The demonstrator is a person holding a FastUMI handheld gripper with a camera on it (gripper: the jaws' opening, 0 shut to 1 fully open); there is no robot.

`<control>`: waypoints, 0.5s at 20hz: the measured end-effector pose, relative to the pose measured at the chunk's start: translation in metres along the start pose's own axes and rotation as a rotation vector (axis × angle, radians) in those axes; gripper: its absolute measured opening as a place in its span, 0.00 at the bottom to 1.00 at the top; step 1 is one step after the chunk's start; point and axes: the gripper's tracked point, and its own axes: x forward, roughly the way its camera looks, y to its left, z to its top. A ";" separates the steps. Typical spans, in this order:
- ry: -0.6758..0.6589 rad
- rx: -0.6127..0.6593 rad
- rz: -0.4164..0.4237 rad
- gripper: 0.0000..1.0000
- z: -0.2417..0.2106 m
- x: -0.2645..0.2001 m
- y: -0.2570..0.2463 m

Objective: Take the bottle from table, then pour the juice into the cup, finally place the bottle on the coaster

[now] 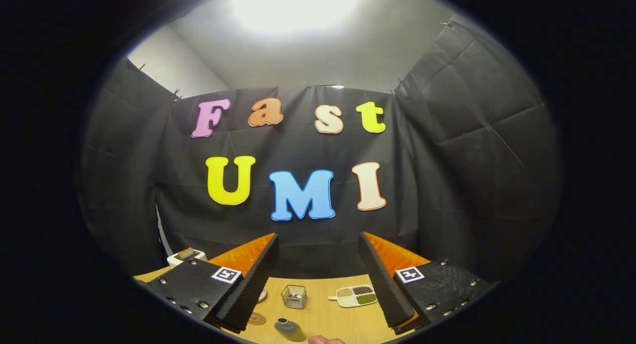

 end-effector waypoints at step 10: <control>-0.002 -0.003 0.046 0.97 -0.024 -0.003 0.017</control>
